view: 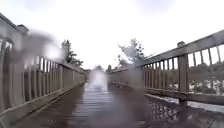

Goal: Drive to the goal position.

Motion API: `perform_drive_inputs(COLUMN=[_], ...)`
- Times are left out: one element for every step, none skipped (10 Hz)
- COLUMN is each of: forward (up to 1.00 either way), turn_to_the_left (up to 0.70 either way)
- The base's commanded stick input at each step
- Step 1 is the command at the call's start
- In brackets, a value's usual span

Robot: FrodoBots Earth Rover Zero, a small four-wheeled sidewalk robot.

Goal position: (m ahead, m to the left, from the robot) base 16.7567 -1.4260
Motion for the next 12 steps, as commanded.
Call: perform_drive_inputs(forward=[0.45,0.45,0.45,0.45,0.45,0.45,0.45,0.45,0.45,0.45,0.45,0.45], turn_to_the_left=[0.0,0.0,0.0,0.01,0.16,0.27,0.27,0.27,0.27,0.27,0.27,0.27])
